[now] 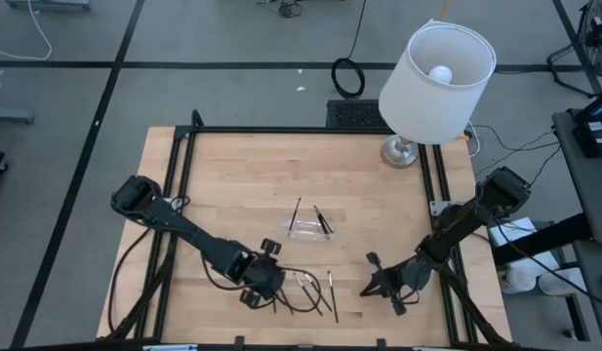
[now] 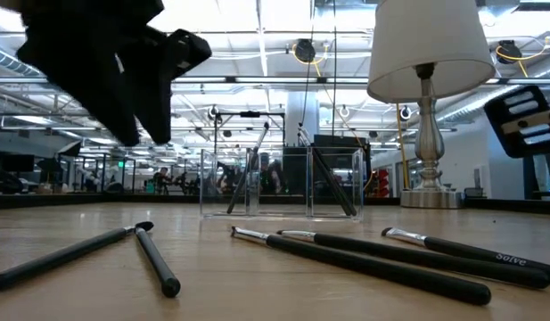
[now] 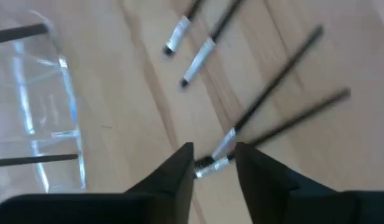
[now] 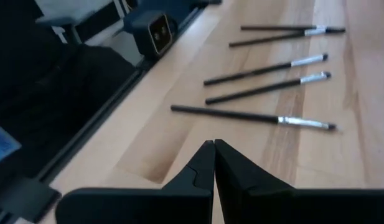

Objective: Put items in baskets/containers
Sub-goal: Put the brow brush in the transparent organizer

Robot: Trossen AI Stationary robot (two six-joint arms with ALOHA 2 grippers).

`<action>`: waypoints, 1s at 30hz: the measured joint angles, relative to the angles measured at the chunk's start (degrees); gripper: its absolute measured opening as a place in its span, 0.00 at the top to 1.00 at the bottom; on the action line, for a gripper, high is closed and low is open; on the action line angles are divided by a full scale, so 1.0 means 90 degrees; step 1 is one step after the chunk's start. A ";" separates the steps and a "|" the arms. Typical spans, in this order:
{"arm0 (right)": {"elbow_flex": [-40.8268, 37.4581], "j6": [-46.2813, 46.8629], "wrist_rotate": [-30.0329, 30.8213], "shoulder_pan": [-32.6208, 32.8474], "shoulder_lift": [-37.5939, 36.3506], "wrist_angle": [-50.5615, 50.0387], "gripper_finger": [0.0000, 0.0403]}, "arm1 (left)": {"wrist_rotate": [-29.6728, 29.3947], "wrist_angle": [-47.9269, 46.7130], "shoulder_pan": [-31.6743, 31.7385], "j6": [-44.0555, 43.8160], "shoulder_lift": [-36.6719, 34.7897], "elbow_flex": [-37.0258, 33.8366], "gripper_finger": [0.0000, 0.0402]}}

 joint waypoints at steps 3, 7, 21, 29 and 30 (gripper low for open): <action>0.0000 -0.0173 0.0012 -0.0058 0.0000 0.0316 1.00 | 0.0128 -0.0015 0.0016 0.0558 0.0002 -0.0029 0.60; 0.0000 -0.0390 0.0029 -0.0102 0.0000 0.0604 1.00 | -0.0329 -0.0003 0.0030 0.1115 0.0002 -0.0029 0.56; -0.0002 -0.0122 0.0000 -0.0087 0.0000 0.0293 1.00 | 0.0059 0.0233 0.0410 0.1944 0.0341 -0.0041 0.57; -0.0007 -0.0235 0.0002 -0.0098 0.0000 0.0534 1.00 | -0.0062 0.0291 0.0272 0.1885 0.0427 -0.0041 0.53; -0.0007 -0.0282 0.0003 -0.0102 0.0000 0.0626 1.00 | -0.0148 0.0298 0.0267 0.1888 0.0427 -0.0041 0.53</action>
